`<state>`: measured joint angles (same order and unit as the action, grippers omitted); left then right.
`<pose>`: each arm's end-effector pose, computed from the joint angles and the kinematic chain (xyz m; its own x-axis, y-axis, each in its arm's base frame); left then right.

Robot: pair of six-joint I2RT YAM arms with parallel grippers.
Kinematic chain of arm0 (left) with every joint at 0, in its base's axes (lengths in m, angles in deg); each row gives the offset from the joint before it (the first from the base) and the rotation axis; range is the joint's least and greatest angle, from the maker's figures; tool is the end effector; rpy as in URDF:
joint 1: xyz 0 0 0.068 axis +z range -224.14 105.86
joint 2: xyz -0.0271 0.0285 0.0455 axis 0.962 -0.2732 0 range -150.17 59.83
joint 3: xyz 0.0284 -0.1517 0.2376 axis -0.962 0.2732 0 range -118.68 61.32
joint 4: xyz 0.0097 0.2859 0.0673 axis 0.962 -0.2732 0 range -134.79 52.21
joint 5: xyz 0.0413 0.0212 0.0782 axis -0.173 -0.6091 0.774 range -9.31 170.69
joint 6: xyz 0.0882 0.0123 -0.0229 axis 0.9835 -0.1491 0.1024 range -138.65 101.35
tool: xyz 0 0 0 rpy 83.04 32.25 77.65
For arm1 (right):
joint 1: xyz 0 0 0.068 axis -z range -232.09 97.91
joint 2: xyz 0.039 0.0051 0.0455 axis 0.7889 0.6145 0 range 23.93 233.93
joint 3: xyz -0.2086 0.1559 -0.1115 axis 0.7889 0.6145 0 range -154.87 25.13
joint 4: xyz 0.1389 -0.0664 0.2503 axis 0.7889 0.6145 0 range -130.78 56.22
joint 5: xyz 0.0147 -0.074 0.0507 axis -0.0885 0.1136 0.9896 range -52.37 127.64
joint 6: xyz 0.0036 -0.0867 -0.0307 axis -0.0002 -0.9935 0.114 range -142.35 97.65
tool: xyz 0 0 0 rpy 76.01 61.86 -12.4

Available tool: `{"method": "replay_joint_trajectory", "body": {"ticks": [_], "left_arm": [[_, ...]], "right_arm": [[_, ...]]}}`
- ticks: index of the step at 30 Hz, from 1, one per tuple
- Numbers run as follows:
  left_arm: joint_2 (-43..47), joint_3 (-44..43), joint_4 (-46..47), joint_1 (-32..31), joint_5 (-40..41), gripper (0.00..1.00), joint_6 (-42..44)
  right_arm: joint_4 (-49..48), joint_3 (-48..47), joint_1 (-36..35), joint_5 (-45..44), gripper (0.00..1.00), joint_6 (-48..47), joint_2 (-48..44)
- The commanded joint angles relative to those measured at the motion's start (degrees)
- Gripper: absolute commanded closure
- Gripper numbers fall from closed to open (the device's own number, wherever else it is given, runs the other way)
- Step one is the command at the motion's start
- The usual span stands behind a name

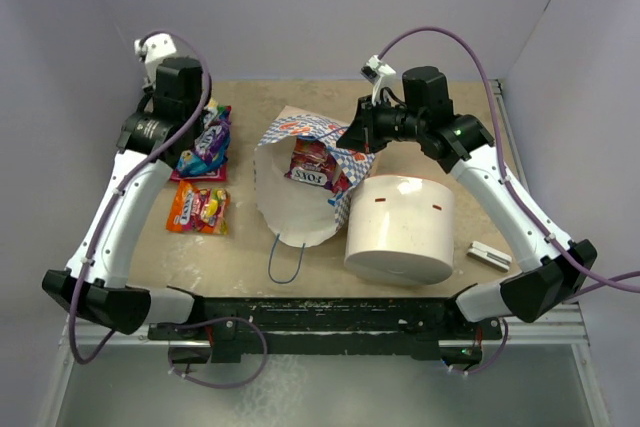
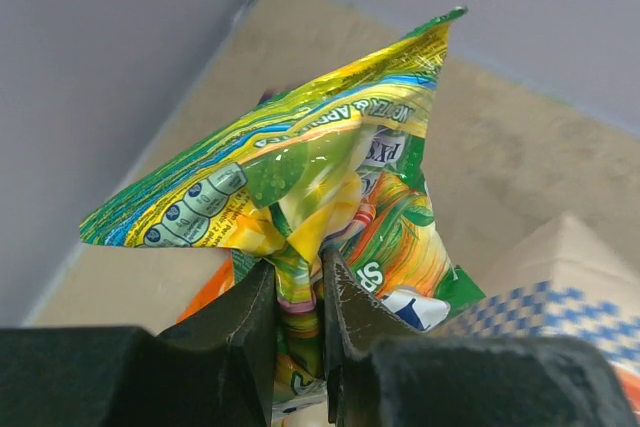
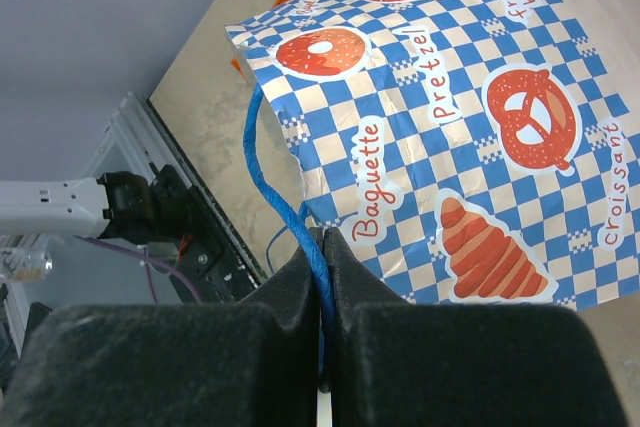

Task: Take the snacks out of the paper bag
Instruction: Place the snack at the center of the board.

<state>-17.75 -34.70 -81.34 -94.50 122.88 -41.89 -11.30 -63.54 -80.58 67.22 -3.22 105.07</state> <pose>0.3280 -0.0627 0.4699 -0.2422 -0.2221 -0.9445 -0.4442 0.8908 -0.0956 0.3161 0.2181 0.4265 -0.5782 0.0104 -0.8158 -0.6645 0.5741 0.4783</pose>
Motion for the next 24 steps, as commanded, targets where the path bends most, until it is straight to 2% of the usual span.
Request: {"method": "replay_joint_trajectory", "body": {"ticks": [1,4,9,16,22,24], "left_arm": [[6.97,12.95,-6.94,10.6,-11.69,1.0,-17.48],[11.09,22.99,-8.9,15.25,-15.56,1.0,-22.85],[12.03,31.61,-10.86,19.64,-20.12,1.0,-27.51],[3.13,34.48,-6.33,20.66,-26.49,1.0,-29.62],[-1.47,38.93,2.51,22.26,-30.57,1.0,-31.47],[-1.7,40.83,5.09,22.9,-30.73,0.95,-31.94]], "right_arm": [[-1.42,-0.66,-0.16,0.19,1.0,0.56,-1.16],[-1.52,-0.72,-0.16,0.09,1.0,0.64,-0.86],[-1.06,-1.24,-0.16,0.11,1.0,0.31,0.16],[-0.83,-1.25,-0.16,0.55,1.0,0.23,1.18],[-0.13,-0.9,-0.16,-0.4,1.0,-0.32,0.58],[-0.2,-0.49,-0.16,-0.56,1.0,-0.28,0.22]]}}
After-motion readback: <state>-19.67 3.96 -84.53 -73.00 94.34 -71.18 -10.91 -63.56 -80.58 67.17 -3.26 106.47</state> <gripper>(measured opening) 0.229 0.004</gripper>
